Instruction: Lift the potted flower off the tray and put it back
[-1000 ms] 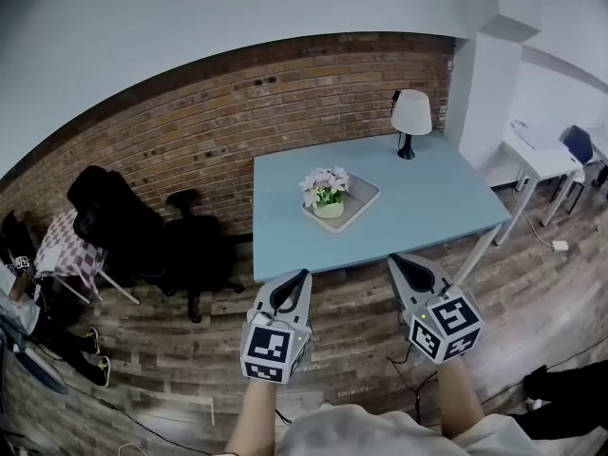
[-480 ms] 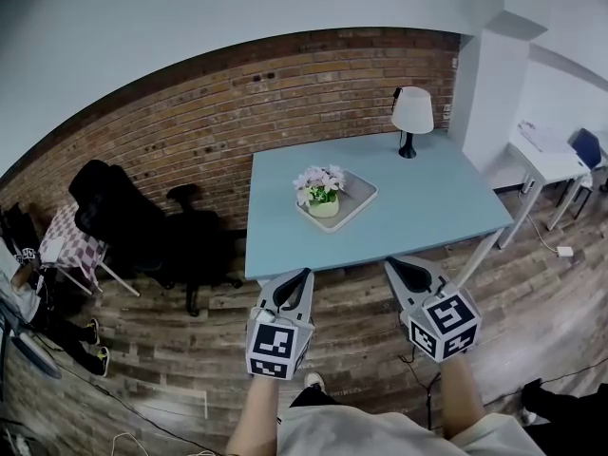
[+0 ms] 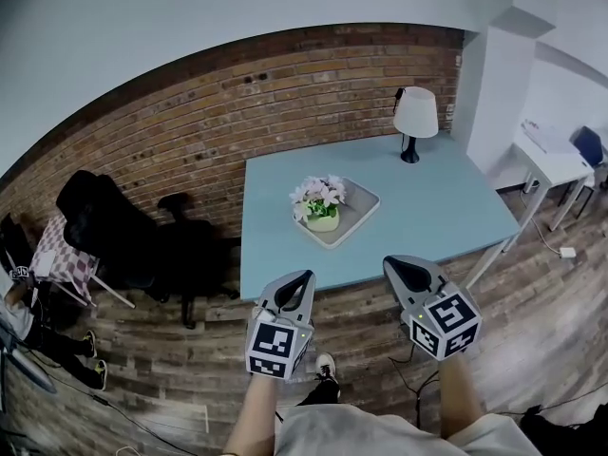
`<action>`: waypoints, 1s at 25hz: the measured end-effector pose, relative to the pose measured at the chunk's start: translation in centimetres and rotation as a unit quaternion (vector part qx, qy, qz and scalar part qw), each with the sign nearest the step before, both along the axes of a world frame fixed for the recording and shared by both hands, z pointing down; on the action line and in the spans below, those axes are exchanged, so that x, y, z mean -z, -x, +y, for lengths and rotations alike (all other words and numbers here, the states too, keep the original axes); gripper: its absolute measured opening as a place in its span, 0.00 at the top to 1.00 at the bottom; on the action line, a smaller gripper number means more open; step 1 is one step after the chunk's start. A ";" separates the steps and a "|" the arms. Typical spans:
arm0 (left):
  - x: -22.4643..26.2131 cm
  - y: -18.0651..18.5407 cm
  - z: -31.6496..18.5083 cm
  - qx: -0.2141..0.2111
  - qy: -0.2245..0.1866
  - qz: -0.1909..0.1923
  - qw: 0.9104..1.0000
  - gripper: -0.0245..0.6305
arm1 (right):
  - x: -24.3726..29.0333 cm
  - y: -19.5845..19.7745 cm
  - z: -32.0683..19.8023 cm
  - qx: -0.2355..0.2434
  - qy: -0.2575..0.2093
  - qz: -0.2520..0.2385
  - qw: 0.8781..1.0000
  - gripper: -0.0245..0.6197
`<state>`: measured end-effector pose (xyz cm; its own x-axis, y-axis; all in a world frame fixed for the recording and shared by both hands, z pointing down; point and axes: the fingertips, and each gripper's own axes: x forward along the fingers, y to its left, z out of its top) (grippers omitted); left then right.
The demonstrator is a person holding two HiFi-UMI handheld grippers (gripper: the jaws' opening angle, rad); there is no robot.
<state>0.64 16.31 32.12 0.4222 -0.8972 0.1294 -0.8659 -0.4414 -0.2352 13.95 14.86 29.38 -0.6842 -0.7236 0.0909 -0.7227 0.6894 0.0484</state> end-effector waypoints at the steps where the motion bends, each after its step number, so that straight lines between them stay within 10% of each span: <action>1: 0.0 0.4 -1.2 0.000 0.001 -0.004 1.000 0.93 | 0.2 0.2 -1.2 -0.001 -0.002 -0.006 1.000 0.95; 25: -2.3 7.6 -17.8 0.005 0.041 0.002 0.999 0.93 | -2.1 7.2 -17.2 0.006 0.017 0.010 1.000 0.94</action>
